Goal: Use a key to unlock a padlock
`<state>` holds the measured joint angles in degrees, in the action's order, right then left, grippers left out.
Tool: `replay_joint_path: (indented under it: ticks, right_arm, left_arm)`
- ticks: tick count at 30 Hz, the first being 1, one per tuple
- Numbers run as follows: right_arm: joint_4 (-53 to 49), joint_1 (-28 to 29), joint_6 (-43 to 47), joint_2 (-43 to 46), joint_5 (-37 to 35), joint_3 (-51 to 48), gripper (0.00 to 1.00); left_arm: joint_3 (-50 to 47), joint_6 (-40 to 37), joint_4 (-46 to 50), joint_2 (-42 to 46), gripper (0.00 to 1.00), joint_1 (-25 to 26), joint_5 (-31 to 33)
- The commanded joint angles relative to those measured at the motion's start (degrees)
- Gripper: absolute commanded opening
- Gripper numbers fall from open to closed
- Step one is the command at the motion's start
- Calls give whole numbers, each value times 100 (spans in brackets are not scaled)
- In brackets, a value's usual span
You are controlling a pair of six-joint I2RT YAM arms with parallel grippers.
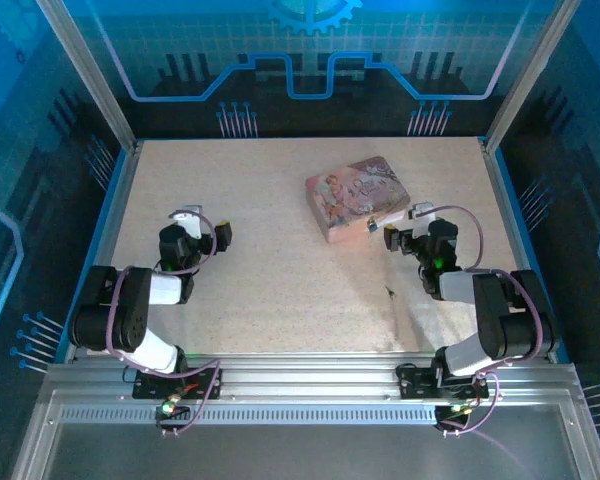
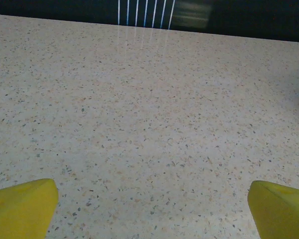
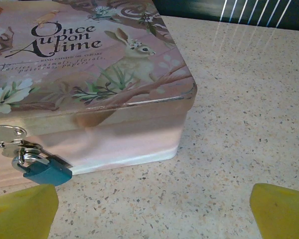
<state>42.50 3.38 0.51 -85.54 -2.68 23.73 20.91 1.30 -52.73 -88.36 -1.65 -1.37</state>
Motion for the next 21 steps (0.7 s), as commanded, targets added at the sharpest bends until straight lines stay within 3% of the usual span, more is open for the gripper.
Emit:
replay_joint_path:
  ticks: [1,21]
  right_arm:
    - [127,66,80,-60,-61,71,100]
    - [56,-36,27,-68,83,115,100]
  left_arm:
    - [100,-121,11,-53,99,-2,-125]
    - [103,-116,13,-51,99,0,-119]
